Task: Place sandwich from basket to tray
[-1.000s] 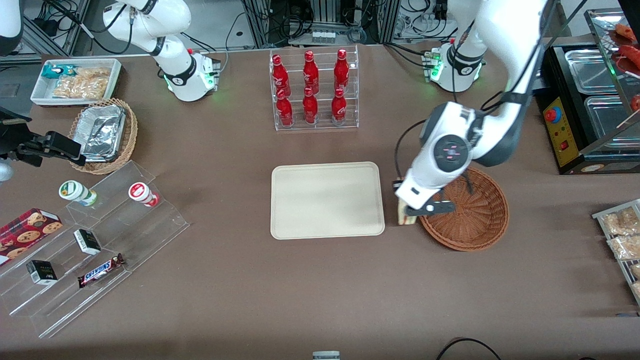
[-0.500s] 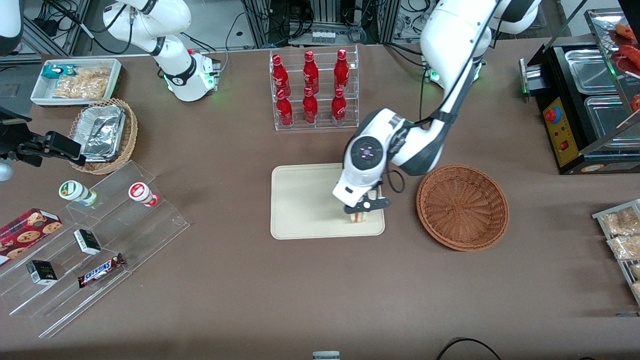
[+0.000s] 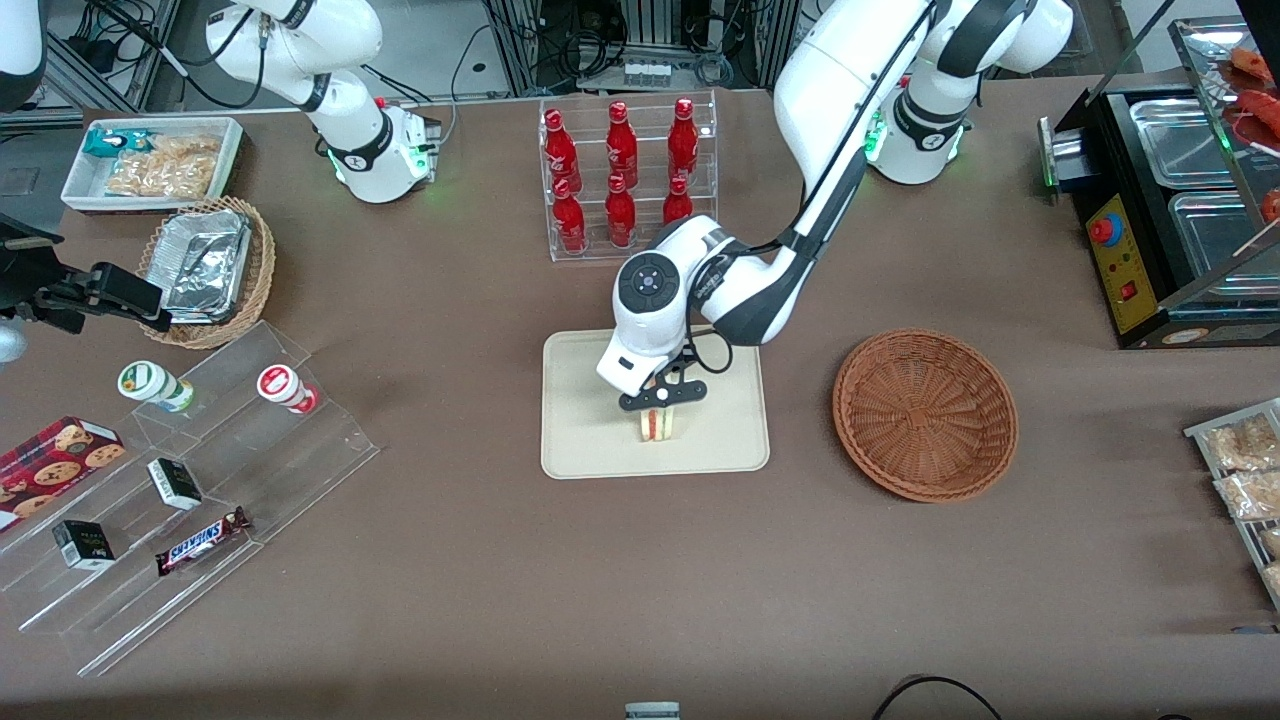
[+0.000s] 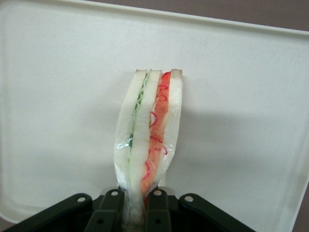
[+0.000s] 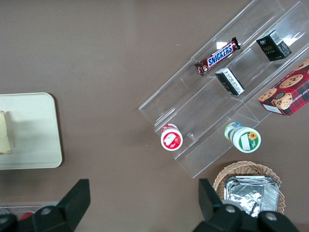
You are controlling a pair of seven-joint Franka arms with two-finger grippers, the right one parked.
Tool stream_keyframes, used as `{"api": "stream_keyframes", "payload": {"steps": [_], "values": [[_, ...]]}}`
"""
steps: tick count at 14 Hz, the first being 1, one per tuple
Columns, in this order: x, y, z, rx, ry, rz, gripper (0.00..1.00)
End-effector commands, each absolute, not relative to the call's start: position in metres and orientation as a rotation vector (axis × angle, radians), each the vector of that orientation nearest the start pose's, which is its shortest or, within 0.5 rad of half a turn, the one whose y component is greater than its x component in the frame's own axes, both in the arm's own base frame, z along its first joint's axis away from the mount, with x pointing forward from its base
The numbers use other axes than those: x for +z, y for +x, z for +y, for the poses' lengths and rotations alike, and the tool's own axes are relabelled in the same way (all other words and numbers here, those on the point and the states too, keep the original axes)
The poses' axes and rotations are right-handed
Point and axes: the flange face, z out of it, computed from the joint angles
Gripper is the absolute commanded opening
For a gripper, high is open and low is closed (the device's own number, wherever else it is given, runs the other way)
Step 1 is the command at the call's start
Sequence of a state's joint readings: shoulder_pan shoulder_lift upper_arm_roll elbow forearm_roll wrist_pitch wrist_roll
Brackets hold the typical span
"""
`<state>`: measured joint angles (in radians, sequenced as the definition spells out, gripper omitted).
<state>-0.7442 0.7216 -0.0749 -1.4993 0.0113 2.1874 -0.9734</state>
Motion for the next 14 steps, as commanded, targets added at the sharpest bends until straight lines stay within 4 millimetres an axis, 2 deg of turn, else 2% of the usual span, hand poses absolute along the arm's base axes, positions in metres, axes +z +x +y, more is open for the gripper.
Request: {"api": "stream_keyframes", "payload": {"steps": [1, 2, 5, 8, 12, 14], "values": [[0.239, 0.496, -0.517, 0.039, -3.125, -0.278, 0.52], [0.24, 0.496, -0.517, 0.048, -3.128, -0.307, 1.0], [0.263, 0.501, -0.517, 0.011, -3.141, -0.322, 1.0], [0.308, 0.505, -0.504, 0.019, -3.116, -0.327, 1.0], [0.386, 0.518, -0.468, -0.024, -3.086, -0.404, 1.0], [0.401, 0.523, -0.449, -0.007, -3.045, -0.428, 1.0]]}}
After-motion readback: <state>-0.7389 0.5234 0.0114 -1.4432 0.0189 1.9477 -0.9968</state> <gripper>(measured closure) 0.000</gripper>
